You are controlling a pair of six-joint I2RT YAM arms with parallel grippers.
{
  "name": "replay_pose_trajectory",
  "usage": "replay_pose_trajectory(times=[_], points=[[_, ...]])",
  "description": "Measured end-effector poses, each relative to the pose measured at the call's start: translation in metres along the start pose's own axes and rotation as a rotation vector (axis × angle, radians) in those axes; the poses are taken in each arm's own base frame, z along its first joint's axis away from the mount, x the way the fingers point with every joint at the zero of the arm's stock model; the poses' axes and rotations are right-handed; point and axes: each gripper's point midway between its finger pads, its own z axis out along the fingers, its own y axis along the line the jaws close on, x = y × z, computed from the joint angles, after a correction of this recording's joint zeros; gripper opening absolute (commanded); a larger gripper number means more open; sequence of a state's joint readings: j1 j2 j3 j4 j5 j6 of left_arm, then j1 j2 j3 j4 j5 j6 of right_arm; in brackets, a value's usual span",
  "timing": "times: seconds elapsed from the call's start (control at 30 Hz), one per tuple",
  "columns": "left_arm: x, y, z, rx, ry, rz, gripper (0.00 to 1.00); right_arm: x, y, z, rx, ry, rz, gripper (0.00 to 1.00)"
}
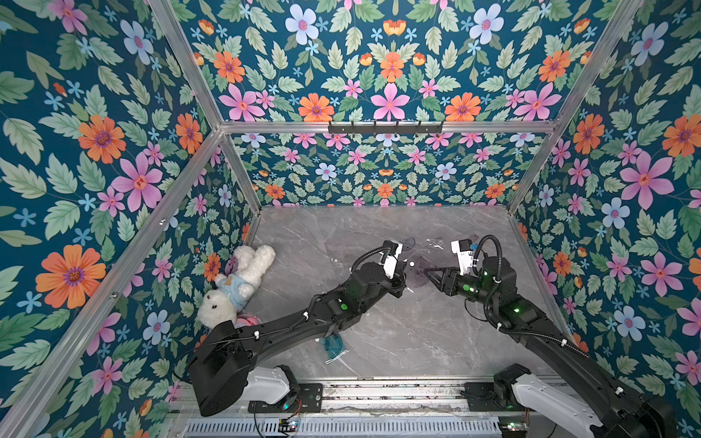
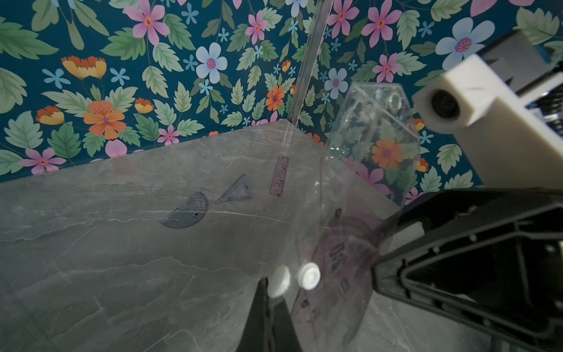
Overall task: Open the ruler set and take out the ruler
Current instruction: Open the ruler set bag.
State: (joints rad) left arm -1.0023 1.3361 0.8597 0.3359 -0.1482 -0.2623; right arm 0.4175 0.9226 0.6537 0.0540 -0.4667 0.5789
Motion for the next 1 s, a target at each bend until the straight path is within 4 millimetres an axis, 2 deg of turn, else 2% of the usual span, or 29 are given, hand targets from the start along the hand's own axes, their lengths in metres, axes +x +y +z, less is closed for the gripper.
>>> replay_pose_trajectory(times=[0.17, 0.43, 0.53, 0.67, 0.77, 0.83, 1.0], points=[[-0.004, 0.000, -0.004, 0.007, -0.003, -0.002, 0.00, -0.001, -0.003, -0.003, 0.027, -0.005, -0.002, 0.60], [-0.003, 0.014, -0.010, -0.029, 0.040, -0.002, 0.00, 0.000, -0.005, -0.015, 0.071, -0.009, -0.025, 0.62], [0.003, 0.026, -0.011, -0.066, 0.078, -0.026, 0.00, 0.001, -0.010, -0.022, 0.118, -0.017, -0.036, 0.59], [0.015, 0.059, -0.014, -0.176, 0.131, -0.103, 0.00, 0.002, -0.016, -0.025, 0.162, -0.008, -0.032, 0.50], [0.022, 0.071, -0.016, -0.232, 0.149, -0.154, 0.00, 0.005, -0.019, -0.018, 0.192, 0.019, -0.028, 0.42], [0.027, 0.072, -0.013, -0.241, 0.158, -0.183, 0.00, 0.012, -0.017, -0.009, 0.203, 0.057, -0.026, 0.42], [0.039, 0.071, -0.002, -0.239, 0.194, -0.223, 0.00, 0.027, 0.002, 0.023, 0.193, 0.151, -0.053, 0.42]])
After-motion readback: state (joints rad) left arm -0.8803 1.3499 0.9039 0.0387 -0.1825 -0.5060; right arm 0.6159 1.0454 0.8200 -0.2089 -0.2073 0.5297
